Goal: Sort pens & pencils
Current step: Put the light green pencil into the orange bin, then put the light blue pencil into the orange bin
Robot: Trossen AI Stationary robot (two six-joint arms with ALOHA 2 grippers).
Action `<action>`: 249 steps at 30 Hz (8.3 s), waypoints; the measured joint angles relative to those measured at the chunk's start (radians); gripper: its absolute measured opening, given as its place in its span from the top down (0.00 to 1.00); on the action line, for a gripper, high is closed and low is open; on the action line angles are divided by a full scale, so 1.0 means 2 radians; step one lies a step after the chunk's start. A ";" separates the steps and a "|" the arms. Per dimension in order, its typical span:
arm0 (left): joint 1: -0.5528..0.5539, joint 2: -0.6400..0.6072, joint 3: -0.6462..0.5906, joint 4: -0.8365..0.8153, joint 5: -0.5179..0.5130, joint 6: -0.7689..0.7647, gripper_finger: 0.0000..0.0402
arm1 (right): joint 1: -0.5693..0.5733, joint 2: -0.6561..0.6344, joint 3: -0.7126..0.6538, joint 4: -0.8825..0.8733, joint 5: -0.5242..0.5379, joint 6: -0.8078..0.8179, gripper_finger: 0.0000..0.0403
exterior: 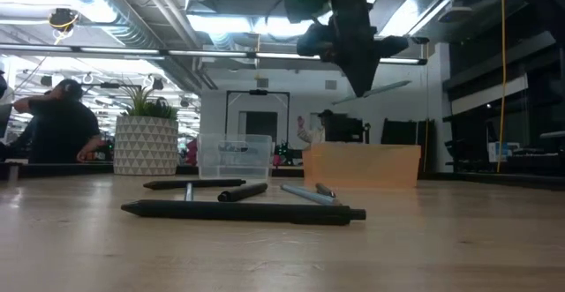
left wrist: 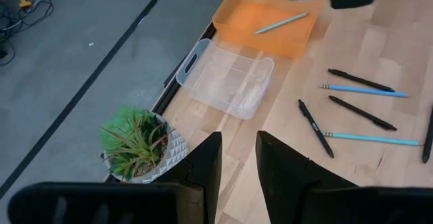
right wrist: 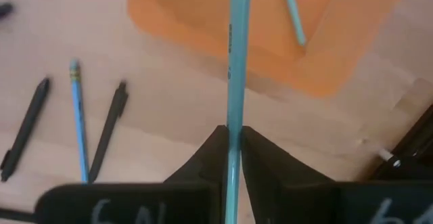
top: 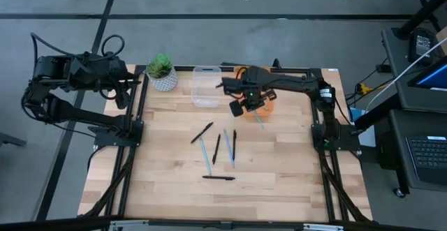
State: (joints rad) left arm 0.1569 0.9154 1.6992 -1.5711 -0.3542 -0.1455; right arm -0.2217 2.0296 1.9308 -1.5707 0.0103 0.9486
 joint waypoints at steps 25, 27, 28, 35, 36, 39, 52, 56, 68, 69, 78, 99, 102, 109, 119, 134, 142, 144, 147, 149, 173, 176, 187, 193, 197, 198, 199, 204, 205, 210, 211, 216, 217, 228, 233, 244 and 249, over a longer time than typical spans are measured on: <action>0.000 0.000 0.000 0.000 0.000 -0.006 0.79 | -0.148 0.001 -0.003 0.060 -0.018 -0.136 0.90; 0.000 0.000 0.000 0.000 0.000 -0.006 0.79 | -0.152 0.002 -0.003 0.060 -0.019 -0.139 0.90; 0.000 0.000 0.000 0.000 0.000 -0.006 0.79 | -0.153 0.002 -0.003 0.060 -0.020 -0.139 0.90; 0.000 0.000 0.000 0.000 0.000 -0.006 0.79 | -0.161 0.003 -0.003 0.066 -0.020 -0.146 0.90; 0.000 0.000 0.000 0.000 0.000 -0.006 0.79 | -0.161 0.004 -0.003 0.069 -0.020 -0.147 0.90; 0.000 0.000 0.000 0.000 0.000 -0.006 0.79 | -0.162 0.009 -0.004 0.072 -0.020 -0.149 0.90; 0.000 0.000 0.000 0.000 0.000 -0.006 0.79 | -0.163 0.051 -0.004 0.100 -0.023 -0.165 0.90; 0.000 0.000 0.000 0.000 0.000 -0.006 0.79 | -0.163 0.059 -0.004 0.116 -0.023 -0.166 0.90; 0.000 0.000 0.000 0.000 0.000 -0.004 0.79 | -0.165 0.069 -0.004 0.129 -0.023 -0.178 0.90; 0.000 0.000 0.000 0.000 0.000 -0.004 0.79 | -0.165 0.069 -0.004 0.129 -0.023 -0.178 0.90; 0.000 0.000 0.000 0.000 0.000 -0.004 0.79 | -0.168 0.068 -0.004 0.132 -0.020 -0.182 0.90; 0.000 0.000 0.000 0.000 0.000 -0.004 0.79 | -0.171 0.068 -0.004 0.129 -0.020 -0.187 0.67; 0.000 0.000 0.000 0.000 0.000 -0.004 0.79 | -0.171 0.068 -0.004 0.128 -0.019 -0.187 0.67; 0.000 0.000 0.000 0.000 0.000 -0.004 0.79 | -0.160 0.068 -0.004 0.121 -0.065 -0.166 0.67; 0.000 0.000 0.000 0.000 0.000 -0.002 0.79 | -0.090 0.048 -0.004 0.094 -0.128 -0.128 0.67; 0.000 0.000 0.000 0.000 0.000 0.000 0.79 | 0.080 0.011 -0.003 0.132 -0.112 0.006 0.67; 0.000 0.000 0.000 0.000 0.000 -0.001 0.79 | 0.141 0.014 -0.003 0.216 -0.069 0.027 0.67; 0.000 0.000 0.000 0.000 0.000 -0.001 0.79 | 0.147 0.016 -0.003 0.243 -0.069 0.034 0.67; 0.000 0.000 0.000 0.000 0.000 -0.001 0.79 | 0.152 0.023 -0.003 0.253 -0.067 0.058 0.67; 0.000 0.000 0.000 0.000 0.000 -0.001 0.79 | 0.152 0.030 -0.003 0.252 -0.068 0.072 0.67; 0.000 0.000 0.000 0.000 0.000 0.022 0.79 | 0.151 0.104 -0.005 0.260 -0.104 0.154 0.67; 0.000 0.000 0.000 0.000 0.000 0.022 0.79 | 0.149 0.105 -0.005 0.252 -0.088 0.162 0.67; 0.000 0.000 0.000 0.000 0.000 0.022 0.79 | 0.146 0.105 -0.010 0.242 -0.067 0.167 0.67; 0.000 0.000 0.000 0.000 0.000 0.022 0.79 | 0.146 0.105 -0.032 0.264 -0.071 0.167 0.67; 0.000 0.000 0.000 0.000 0.000 0.022 0.79 | 0.145 0.105 -0.036 0.262 -0.071 0.166 0.67; 0.000 0.000 0.000 0.000 0.000 0.022 0.79 | 0.145 0.105 -0.036 0.264 -0.071 0.165 0.67; 0.000 0.000 0.000 0.000 0.000 0.022 0.79 | 0.144 0.105 -0.036 0.264 -0.071 0.165 0.67; 0.000 0.000 0.000 0.000 0.000 0.022 0.79 | 0.139 0.105 -0.036 0.265 -0.067 0.161 0.67; 0.000 0.000 0.000 0.000 0.000 0.022 0.79 | 0.138 0.105 -0.036 0.265 -0.067 0.158 0.67; 0.000 0.000 0.000 0.000 0.000 0.022 0.79 | 0.135 0.114 -0.035 0.266 -0.069 0.149 0.67; 0.000 0.000 0.000 0.000 0.000 0.022 0.79 | 0.135 0.118 -0.035 0.269 -0.069 0.149 0.67; 0.000 0.000 0.000 0.000 0.000 0.022 0.79 | 0.135 0.133 -0.035 0.270 -0.083 0.141 0.67; 0.000 0.000 0.000 0.000 0.000 0.022 0.79 | 0.135 0.135 -0.035 0.271 -0.084 0.140 0.67; 0.000 0.000 0.000 0.000 0.000 0.022 0.79 | 0.132 0.140 -0.035 0.268 -0.081 0.135 0.67; 0.000 0.000 0.000 0.000 0.000 0.022 0.79 | 0.132 0.146 -0.035 0.269 -0.084 0.133 0.67; 0.000 0.000 0.000 0.000 0.000 0.022 0.79 | 0.128 0.147 -0.035 0.269 -0.080 0.129 0.71; 0.000 0.000 0.000 0.000 0.000 0.022 0.79 | 0.127 0.147 -0.035 0.270 -0.080 0.125 0.79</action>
State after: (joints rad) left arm 0.1570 0.9154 1.6993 -1.5711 -0.3542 -0.1013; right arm 0.0326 2.3234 1.8599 -1.0302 -0.1498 1.1994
